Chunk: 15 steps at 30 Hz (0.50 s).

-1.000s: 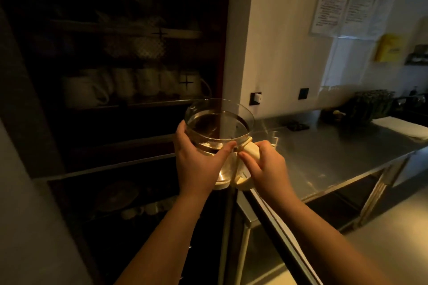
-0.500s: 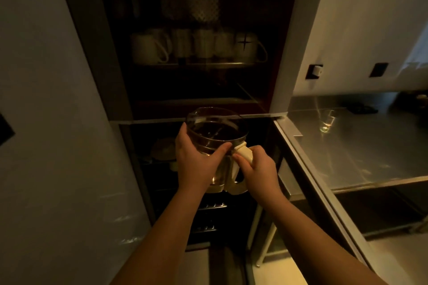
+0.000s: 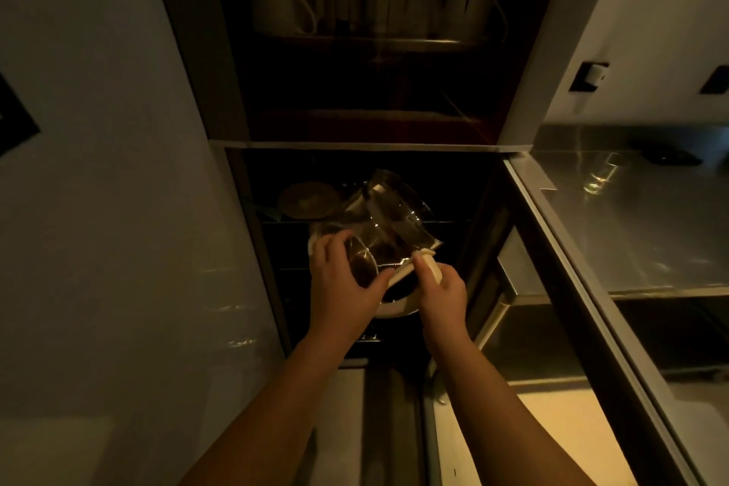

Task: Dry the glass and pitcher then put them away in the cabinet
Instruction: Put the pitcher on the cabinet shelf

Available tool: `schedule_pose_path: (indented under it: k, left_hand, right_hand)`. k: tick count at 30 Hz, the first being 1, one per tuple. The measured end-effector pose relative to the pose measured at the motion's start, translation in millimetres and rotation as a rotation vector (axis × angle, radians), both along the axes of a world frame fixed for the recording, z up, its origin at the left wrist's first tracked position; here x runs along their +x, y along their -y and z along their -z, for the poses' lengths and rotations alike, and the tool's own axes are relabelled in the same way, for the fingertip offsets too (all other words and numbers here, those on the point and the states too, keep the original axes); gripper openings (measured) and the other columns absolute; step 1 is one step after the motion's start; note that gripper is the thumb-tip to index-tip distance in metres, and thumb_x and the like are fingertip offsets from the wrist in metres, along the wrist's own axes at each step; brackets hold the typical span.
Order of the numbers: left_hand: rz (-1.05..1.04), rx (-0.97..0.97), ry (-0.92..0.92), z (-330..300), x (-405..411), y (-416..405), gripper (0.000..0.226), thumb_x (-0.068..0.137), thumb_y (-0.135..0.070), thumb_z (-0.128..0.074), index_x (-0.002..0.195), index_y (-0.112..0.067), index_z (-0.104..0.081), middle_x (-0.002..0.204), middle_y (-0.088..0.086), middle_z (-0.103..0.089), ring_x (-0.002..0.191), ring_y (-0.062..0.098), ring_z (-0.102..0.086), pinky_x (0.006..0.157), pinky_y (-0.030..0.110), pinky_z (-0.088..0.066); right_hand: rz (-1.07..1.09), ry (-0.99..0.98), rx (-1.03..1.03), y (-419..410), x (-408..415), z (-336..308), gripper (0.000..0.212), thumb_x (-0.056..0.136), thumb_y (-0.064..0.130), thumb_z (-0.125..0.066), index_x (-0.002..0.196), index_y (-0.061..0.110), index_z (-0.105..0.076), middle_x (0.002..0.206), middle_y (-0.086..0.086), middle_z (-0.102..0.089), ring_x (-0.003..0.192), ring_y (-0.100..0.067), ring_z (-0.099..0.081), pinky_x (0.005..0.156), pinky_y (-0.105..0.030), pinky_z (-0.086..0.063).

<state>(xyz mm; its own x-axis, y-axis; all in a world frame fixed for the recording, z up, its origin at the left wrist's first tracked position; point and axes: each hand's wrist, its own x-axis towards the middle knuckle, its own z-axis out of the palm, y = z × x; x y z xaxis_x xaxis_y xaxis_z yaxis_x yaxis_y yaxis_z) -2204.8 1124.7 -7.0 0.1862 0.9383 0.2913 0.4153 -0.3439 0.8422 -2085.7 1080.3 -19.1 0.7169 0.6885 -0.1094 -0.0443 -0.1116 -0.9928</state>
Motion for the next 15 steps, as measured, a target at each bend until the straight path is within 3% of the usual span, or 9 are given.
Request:
schedule_pose_path:
  k: [5,9,12,15]
  left_hand:
    - [-0.005,-0.041,-0.039,17.4,-7.7,12.5,0.046,0.075,-0.033,-0.079,0.110,-0.022,-0.051,0.117,-0.003,-0.044,0.095,0.008,-0.052,0.071,0.012,-0.042]
    - [0.025,-0.126,-0.075,28.6,-11.3,18.9,0.035,0.079,-0.030,-0.076,0.100,-0.025,-0.048,0.109,-0.006,-0.045,0.083,0.000,-0.049,0.064,0.009,-0.038]
    - [-0.010,-0.248,0.015,30.1,-8.2,19.2,0.040,0.080,-0.026,-0.076,0.104,-0.025,-0.044,0.107,-0.007,-0.050,0.083,0.000,-0.053,0.060,0.009,-0.042]
    - [-0.088,-0.409,0.193,27.3,-2.0,13.4,0.040,0.081,-0.021,-0.075,0.106,-0.018,-0.045,0.106,-0.001,-0.060,0.084,0.004,-0.059,0.065,0.013,-0.047]
  right_hand:
    - [0.039,-0.180,0.043,1.1,-1.9,8.3,0.032,0.095,0.038,-0.053,0.096,0.007,-0.064,0.086,-0.006,-0.061,0.078,-0.018,-0.058,0.066,-0.028,-0.045]
    - [0.074,-0.426,0.079,0.0,-1.4,11.7,0.029,0.095,0.036,-0.053,0.086,0.010,-0.063,0.079,-0.006,-0.058,0.073,-0.019,-0.055,0.072,-0.036,-0.046]
    - [0.124,-0.641,0.159,-2.4,-0.5,9.0,0.021,0.095,0.028,-0.056,0.088,0.010,-0.064,0.079,-0.003,-0.057,0.071,-0.014,-0.054,0.073,-0.032,-0.047]
    - [0.140,-0.777,0.216,-3.0,-0.8,8.9,0.022,0.093,0.027,-0.058,0.100,0.007,-0.064,0.092,-0.004,-0.061,0.084,-0.014,-0.059,0.081,-0.032,-0.050]
